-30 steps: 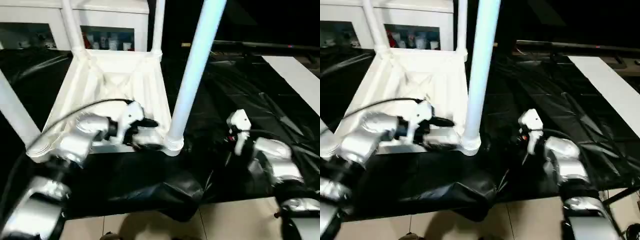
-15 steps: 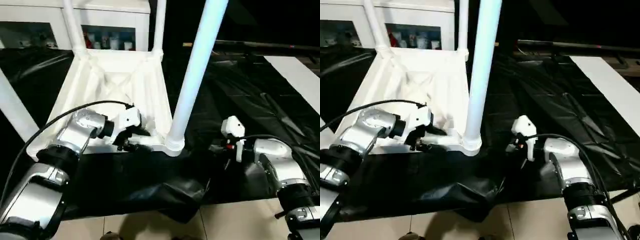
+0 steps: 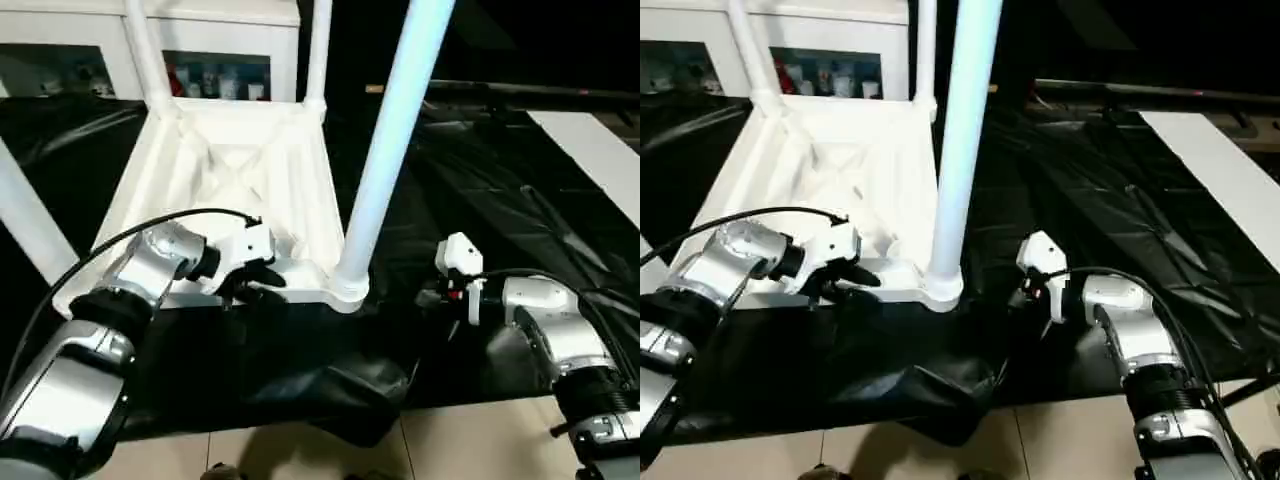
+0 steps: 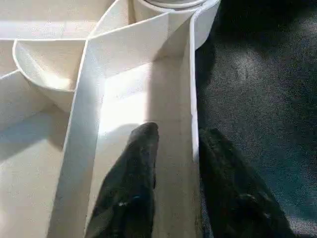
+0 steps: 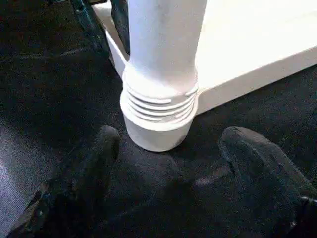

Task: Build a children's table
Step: Rotate leg to tighten

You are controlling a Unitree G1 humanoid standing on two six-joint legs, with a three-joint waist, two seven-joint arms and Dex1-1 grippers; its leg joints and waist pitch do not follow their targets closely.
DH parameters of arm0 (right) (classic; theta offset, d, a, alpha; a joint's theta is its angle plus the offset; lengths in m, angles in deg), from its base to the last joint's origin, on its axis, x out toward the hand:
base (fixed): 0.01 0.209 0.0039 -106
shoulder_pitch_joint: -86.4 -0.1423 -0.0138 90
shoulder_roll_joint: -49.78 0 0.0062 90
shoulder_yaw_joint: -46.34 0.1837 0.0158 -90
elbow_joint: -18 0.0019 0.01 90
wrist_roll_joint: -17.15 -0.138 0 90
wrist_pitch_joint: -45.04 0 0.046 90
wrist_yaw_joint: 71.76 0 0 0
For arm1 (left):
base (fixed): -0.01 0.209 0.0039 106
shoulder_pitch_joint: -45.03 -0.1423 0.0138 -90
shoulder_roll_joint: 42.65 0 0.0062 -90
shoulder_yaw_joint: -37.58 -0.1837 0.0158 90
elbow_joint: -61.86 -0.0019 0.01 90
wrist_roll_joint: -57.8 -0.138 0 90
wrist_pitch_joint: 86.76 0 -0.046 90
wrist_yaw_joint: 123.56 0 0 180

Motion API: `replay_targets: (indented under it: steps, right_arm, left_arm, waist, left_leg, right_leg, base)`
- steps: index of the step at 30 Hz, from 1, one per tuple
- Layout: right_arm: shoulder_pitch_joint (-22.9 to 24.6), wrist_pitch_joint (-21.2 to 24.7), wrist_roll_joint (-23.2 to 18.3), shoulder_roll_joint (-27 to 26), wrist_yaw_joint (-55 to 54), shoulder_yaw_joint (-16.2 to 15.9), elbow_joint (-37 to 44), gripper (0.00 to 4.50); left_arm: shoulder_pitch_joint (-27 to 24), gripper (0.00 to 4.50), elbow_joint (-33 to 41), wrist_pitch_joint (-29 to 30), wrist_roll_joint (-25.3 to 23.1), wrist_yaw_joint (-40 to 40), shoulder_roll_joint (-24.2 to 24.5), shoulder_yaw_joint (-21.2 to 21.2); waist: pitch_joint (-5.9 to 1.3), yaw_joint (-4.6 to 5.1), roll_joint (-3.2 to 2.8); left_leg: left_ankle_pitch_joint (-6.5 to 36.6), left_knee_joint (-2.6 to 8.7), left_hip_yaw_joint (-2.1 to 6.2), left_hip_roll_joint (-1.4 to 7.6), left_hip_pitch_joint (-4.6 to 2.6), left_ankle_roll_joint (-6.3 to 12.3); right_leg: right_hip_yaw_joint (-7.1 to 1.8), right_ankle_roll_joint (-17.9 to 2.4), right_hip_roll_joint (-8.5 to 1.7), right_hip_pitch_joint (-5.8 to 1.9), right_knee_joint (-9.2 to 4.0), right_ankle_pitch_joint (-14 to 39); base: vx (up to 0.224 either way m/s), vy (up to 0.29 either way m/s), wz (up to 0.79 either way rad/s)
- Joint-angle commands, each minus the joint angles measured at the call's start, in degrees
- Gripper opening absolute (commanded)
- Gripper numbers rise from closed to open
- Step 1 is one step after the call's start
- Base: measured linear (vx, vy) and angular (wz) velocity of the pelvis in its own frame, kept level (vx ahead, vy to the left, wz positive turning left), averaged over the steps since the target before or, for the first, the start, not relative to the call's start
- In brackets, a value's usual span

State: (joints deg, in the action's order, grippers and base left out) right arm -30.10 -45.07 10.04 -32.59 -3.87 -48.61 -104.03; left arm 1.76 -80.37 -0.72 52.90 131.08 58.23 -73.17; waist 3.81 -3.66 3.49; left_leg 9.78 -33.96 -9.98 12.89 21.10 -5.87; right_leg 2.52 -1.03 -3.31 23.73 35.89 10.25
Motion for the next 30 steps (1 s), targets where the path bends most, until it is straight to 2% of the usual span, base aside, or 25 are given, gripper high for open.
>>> replay_targets:
  steps: [1, 4, 7, 10, 12, 14, 15, 17, 19, 20, 22, 24, 26, 30]
  right_arm:
    - [0.29, 0.43, -0.09, 0.7, 0.05, -0.17, 1.39, 3.71]
    - [0.42, 0.43, -0.04, 0.72, -0.27, -0.35, 1.62, 3.71]
    - [0.3, 0.17, 0.07, 0.71, -0.83, -0.5, 1.58, 3.71]
    - [-0.17, -0.38, 0.25, 0.47, -1.64, -0.3, 1.07, 3.71]
    - [-0.34, -0.99, 0.3, 0.15, -2.36, -0.05, 0.77, 3.71]
    - [-0.67, -2.53, -0.44, -1.81, -4.74, 1.13, -0.37, 3.71]
    - [-0.43, -1.83, -1.27, -2.46, -4.54, 1.34, -0.02, 3.71]
    - [-0.22, -1.2, -1.8, -2.75, -4.21, 1.39, 0.37, 3.71]
    - [0.79, 2.86, -3.95, -2.74, -1.04, 0.91, 2.18, 3.71]
    - [1.16, 3.92, -4.35, -2.54, -0.3, 0.58, 2.79, 3.87]
    - [1.29, 3.81, -3.89, -2.28, -0.34, 0.13, 2.72, 4.03]
    - [1.29, 2.62, -3.02, -2.12, -0.79, -0.31, 2.21, 4.21]
    - [0.84, -0.38, -0.73, -2.24, -3.38, -0.78, 0.52, 4.36]
    - [0.4, -1.59, 0.41, -2.54, -4.51, -1.39, -0.52, 4.36]
  left_arm:
    - [0.82, 1.08, -0.31, -0.55, -0.04, 0.03, -0.59, -0.11]
    - [0.73, 0.85, -1.27, -1.25, 0.12, -0.38, -1.1, 0.58]
    - [-0.02, 0.55, -2.07, -2.08, -0.45, -0.77, -1.45, 0.62]
    - [-1.4, 0.31, -1.88, -2.08, -0.75, -1.48, -2.0, 0.4]
    - [-2.18, 0.2, -1.29, -1.85, -0.59, -1.8, -2.32, 0.42]
    - [-5.99, 0.06, 2.97, -0.17, 0.77, -3.44, -3.6, 1.1]
    - [-7.5, 0.06, 4.77, 0.56, 1.5, -4.39, -4.21, 1.62]
    - [-8.27, 0.06, 5.71, 0.94, 1.91, -4.93, -4.53, 1.93]
    - [-11.65, 0.06, 10.69, 3.66, 3.62, -5.8, -6.16, 2.34]
    - [-12.74, 0.01, 12.1, 4.35, 3.93, -6.05, -6.9, 2.22]
    - [-13.19, 0.0, 12.1, 4.05, 3.02, -5.95, -7.04, 1.28]
    - [-13.47, 0.0, 12.3, 4.04, 2.17, -5.91, -7.03, 0.59]
    - [-13.94, 0.0, 13.71, 4.72, 1.5, -5.87, -6.84, 0.44]
    - [-14.93, 0.0, 16.75, 6.56, 0.28, -5.43, -5.94, -0.17]
  waist:
    - [-4.44, -0.25, -1.21]
    - [-4.42, -0.3, -1.19]
    - [-4.26, -0.3, -1.17]
    - [-4.25, -0.23, -0.78]
    - [-4.24, -0.24, -0.81]
    - [-4.19, -0.09, -0.35]
    - [-4.24, 0.14, -0.17]
    - [-4.19, 0.19, -0.27]
    - [-4.16, 0.13, -0.03]
    - [-4.1, 0.1, -0.26]
    - [-4.09, 0.02, -0.32]
    - [-4.05, 0.12, -0.22]
    - [-4.02, 0.15, -0.16]
    - [-4.18, 0.31, -0.39]
  left_leg:
    - [13.18, 3.66, -0.28, 0.27, -0.77, 1.26]
    - [13.11, 3.63, -0.31, 0.25, -0.78, 1.46]
    - [14.31, 3.72, -0.3, 0.24, -0.85, 1.29]
    - [14.21, 3.74, -0.25, 0.27, -0.83, 1.19]
    - [14.2, 3.76, -0.22, 0.35, -0.87, 1.2]
    - [13.21, 3.77, -0.21, 0.38, -0.55, 1.39]
    - [13.27, 3.74, -0.31, 0.38, -0.65, 1.74]
    - [13.13, 3.73, -0.31, 0.28, -0.57, 2.16]
    - [12.49, 3.72, -0.38, 0.51, -0.66, 3.09]
    - [12.55, 3.72, -0.47, 0.44, -0.68, 3.21]
    - [13.2, 3.76, -0.52, 0.43, -0.83, 3.04]
    - [14.47, 3.9, -0.38, 0.33, -0.82, 2.54]
    - [14.92, 3.99, -0.26, 0.39, -0.88, 1.83]
    - [14.64, 4.1, -0.24, 0.43, -0.89, 1.7]
  right_leg:
    - [-2.03, -14.52, -3.48, -3.55, -4.17, 7.44]
    - [-2.04, -14.83, -3.5, -3.55, -4.18, 7.01]
    - [-2.02, -14.19, -3.51, -3.47, -4.45, 9.64]
    - [-2.06, -13.44, -3.62, -3.45, -4.53, 11.44]
    - [-2.08, -13.38, -3.72, -3.39, -4.55, 11.62]
    - [-2.03, -13.39, -3.86, -3.48, -4.34, 11.32]
    - [-2.06, -13.12, -3.84, -3.46, -4.4, 12.12]
    - [-2.03, -12.58, -3.75, -3.37, -4.64, 13.75]
    - [-2.12, -12.5, -3.73, -3.35, -4.59, 13.9]
    - [-2.11, -12.22, -3.72, -3.18, -4.76, 14.69]
    - [-2.13, -11.55, -3.66, -2.95, -5.01, 16.0]
    - [-2.06, -9.87, -3.75, -2.9, -5.32, 19.02]
    - [-2.1, -8.9, -3.88, -2.73, -5.42, 21.24]
    - [-2.17, -9.68, -3.7, -2.85, -5.21, 18.57]
  base:
    - [0.0, 0.0, 0.0]
    - [0.0, 0.0, 0.0]
    - [0.0, 0.0, 0.0]
    - [0.0, 0.0, 0.0]
    - [0.0, 0.0, 0.0]
    - [0.0, 0.0, 0.0]
    - [0.0, 0.0, 0.0]
    - [0.0, 0.0, 0.0]
    - [0.0, 0.0, 0.0]
    - [0.0, 0.0, 0.0]
    - [0.0, 0.0, 0.0]
    - [0.0, 0.0, 0.0]
    - [0.0, 0.0, 0.0]
    - [0.0, 0.0, 0.0]
